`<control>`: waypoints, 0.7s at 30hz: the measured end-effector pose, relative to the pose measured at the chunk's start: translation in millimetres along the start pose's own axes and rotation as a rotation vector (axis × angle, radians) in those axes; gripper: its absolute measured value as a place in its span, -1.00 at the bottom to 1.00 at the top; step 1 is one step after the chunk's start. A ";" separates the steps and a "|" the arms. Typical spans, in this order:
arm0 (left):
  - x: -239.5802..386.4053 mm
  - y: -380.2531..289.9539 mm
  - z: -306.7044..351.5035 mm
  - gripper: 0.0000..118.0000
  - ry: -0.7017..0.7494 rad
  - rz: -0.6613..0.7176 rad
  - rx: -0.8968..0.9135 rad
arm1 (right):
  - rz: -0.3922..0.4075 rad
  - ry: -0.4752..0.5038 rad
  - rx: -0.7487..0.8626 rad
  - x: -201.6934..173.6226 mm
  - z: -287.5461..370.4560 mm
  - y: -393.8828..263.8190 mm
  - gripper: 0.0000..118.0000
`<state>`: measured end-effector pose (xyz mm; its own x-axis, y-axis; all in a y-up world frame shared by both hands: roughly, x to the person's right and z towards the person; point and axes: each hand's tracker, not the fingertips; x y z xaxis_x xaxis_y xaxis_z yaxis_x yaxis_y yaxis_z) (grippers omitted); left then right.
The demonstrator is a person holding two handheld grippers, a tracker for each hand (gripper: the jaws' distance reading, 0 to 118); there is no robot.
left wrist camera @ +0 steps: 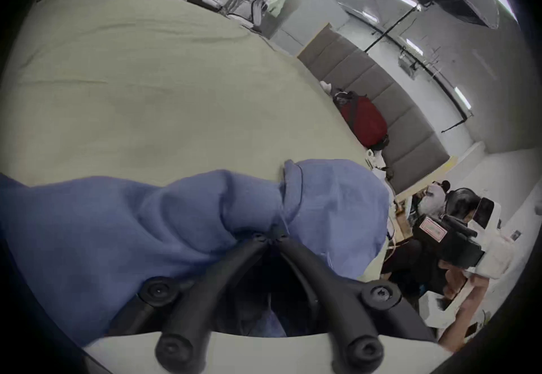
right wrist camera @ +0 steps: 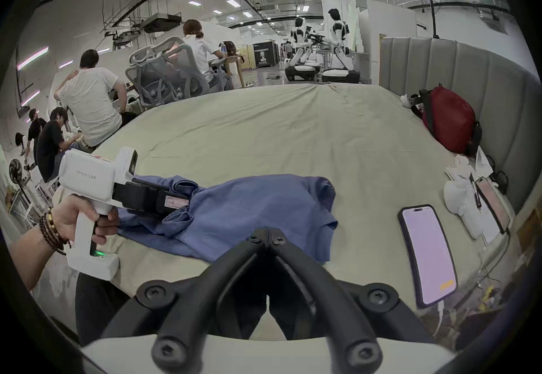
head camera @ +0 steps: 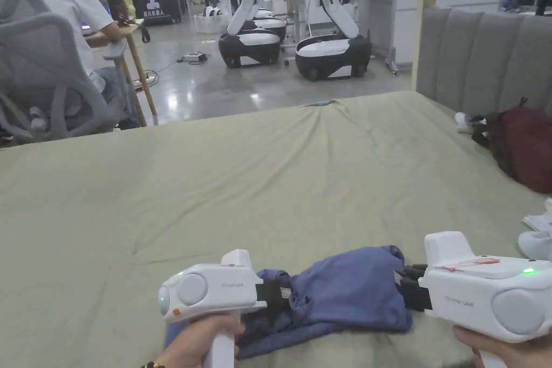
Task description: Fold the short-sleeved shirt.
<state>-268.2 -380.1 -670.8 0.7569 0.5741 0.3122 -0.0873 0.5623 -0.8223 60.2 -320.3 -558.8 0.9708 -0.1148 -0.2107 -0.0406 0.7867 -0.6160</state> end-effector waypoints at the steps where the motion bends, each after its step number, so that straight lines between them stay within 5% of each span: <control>1: 0.2 1.7 5.4 -1.00 0.001 -0.005 0.001 | -0.001 -0.001 0.000 -0.9 -1.1 0.4 -0.99; 6: -17.1 4.9 77.3 -1.00 -0.088 0.040 0.154 | 0.023 -0.003 0.014 -14.0 -7.0 8.8 -0.99; 11: -62.5 -8.6 166.4 -1.00 0.077 0.097 0.291 | 0.042 0.062 0.026 -31.7 -17.7 22.1 -0.99; 16: -95.5 -27.2 203.1 -0.93 0.079 0.197 0.327 | 0.042 0.115 0.028 -48.9 -25.3 23.3 -0.99; 17: -90.8 -33.8 203.5 -0.60 0.074 0.207 0.332 | 0.037 0.125 0.032 -51.7 -25.9 21.9 -0.99; 18: -92.9 -37.2 200.9 0.19 0.058 0.221 0.334 | 0.035 0.133 0.031 -54.1 -26.5 20.5 -0.99; 19: -94.8 -39.2 196.7 0.72 0.042 0.236 0.327 | 0.034 0.137 0.028 -56.0 -27.1 19.3 -0.99; 20: -102.9 -37.5 187.0 1.00 0.034 0.263 0.291 | 0.032 0.138 0.026 -58.0 -27.7 17.9 -0.99; 21: -110.4 -36.2 179.0 0.97 0.024 0.280 0.267 | 0.031 0.139 0.023 -59.1 -28.0 17.0 -0.99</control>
<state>-464.6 -357.3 -590.4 0.6945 0.7151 0.0798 -0.4558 0.5230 -0.7203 -4.5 -317.2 -578.1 0.9270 -0.1719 -0.3333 -0.0629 0.8049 -0.5900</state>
